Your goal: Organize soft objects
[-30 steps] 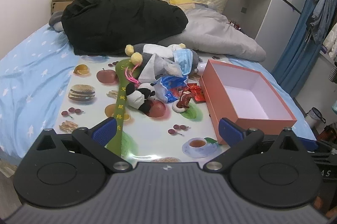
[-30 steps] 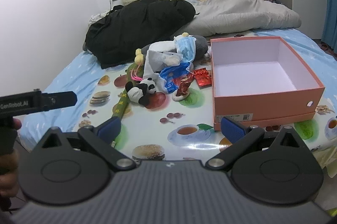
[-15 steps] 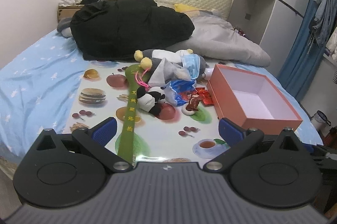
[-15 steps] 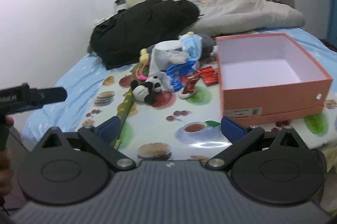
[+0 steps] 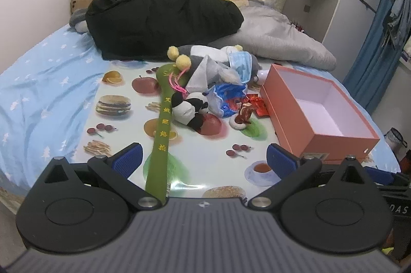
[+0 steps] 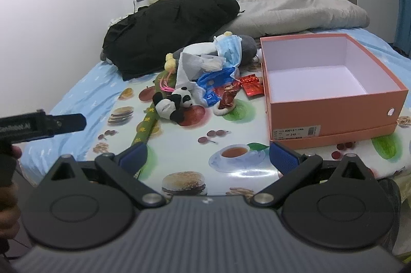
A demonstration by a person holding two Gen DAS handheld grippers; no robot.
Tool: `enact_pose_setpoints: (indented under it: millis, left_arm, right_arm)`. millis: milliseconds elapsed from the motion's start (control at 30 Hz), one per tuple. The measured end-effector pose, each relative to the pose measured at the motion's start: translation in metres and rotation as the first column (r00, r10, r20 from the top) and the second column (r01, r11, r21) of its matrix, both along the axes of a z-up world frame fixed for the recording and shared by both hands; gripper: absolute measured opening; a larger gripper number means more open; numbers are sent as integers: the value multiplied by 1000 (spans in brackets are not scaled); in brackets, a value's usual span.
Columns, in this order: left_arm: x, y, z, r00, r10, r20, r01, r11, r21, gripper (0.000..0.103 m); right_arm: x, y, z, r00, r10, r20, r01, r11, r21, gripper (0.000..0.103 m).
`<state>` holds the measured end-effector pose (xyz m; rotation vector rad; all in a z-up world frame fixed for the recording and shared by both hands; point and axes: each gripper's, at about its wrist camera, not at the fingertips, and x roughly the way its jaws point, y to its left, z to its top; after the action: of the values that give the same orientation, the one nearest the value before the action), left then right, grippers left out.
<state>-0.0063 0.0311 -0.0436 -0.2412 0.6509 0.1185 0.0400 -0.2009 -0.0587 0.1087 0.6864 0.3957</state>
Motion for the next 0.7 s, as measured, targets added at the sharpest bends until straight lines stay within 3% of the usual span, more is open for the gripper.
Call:
enact_pose_setpoints:
  millis: [700]
  left_arm:
    - [47,5,-20,999,-31,-43,31,1000,-3,103]
  right_arm:
    - [32,9,-16,997,-39,-72,37,999,-20,103]
